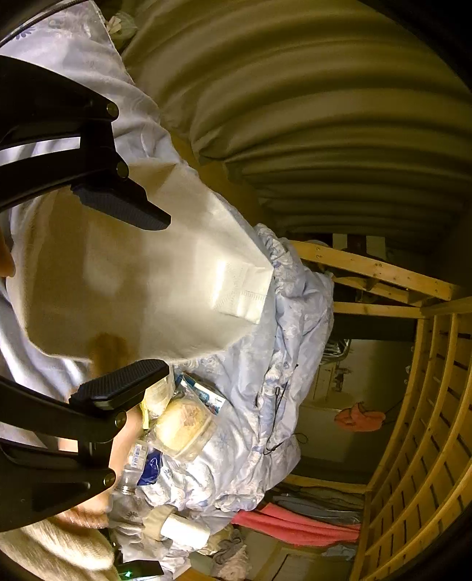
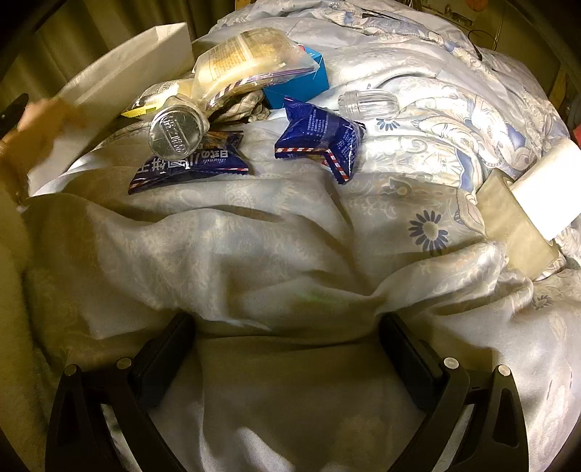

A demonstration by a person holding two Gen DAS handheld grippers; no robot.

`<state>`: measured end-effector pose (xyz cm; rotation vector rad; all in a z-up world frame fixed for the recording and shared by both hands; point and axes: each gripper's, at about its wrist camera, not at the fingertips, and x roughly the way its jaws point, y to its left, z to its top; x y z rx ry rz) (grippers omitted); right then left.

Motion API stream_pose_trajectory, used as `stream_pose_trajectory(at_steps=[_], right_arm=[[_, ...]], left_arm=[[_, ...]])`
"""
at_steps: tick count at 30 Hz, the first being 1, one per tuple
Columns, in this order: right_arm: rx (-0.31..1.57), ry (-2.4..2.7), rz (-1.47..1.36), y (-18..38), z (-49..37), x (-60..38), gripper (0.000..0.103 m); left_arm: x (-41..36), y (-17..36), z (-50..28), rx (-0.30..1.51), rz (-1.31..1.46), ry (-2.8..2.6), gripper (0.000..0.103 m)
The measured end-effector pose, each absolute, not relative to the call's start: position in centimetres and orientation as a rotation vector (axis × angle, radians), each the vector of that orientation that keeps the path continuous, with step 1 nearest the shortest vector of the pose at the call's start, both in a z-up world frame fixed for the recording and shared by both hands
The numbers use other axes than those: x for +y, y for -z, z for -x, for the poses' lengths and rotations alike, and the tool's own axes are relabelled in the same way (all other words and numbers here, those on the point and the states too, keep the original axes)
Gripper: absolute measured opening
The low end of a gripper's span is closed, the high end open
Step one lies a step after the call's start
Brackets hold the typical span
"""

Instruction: Organize objects

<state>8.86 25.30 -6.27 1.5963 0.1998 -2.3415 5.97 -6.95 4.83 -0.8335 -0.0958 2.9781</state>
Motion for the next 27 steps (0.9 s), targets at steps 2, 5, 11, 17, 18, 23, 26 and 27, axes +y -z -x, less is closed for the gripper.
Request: stream_pose_trajectory(at_steps=[2, 5, 11, 17, 18, 23, 26, 27], right_arm=[[0.199, 2.341, -1.596, 6.2, -8.8, 25.4, 0.103], [0.2, 2.343, -1.597, 6.3, -8.8, 25.4, 0.103], [0.2, 2.343, -1.598, 6.0, -9.2, 25.9, 0.103], [0.201, 2.344, -1.598, 6.1, -8.9, 25.9, 0.103], [0.2, 2.344, -1.598, 6.1, -8.9, 25.9, 0.103], [0.205, 2.348, -1.596, 6.0, -9.2, 26.1, 0.103], [0.206, 2.354, -1.589, 5.8, -9.4, 26.6, 0.103], [0.206, 2.355, -1.588, 6.0, -9.3, 26.6, 0.103]], left_arm=[[-6.8, -4.8, -5.9, -0.093, 0.836, -2.976, 0.073], [-6.7, -4.7, -5.9, -0.086, 0.84, -2.974, 0.073], [-6.2, -4.6, -5.9, -0.066, 0.839, -2.965, 0.073], [-4.0, -4.4, -6.2, 0.031, 0.834, -2.918, 0.073], [-3.7, -4.5, -6.3, 0.035, 0.831, -2.904, 0.073], [-2.5, -4.1, -6.2, 0.029, 0.852, -2.821, 0.073], [-2.3, -3.9, -6.0, 0.032, 0.871, -2.824, 0.073], [-2.4, -3.9, -6.0, 0.026, 0.873, -2.823, 0.073]])
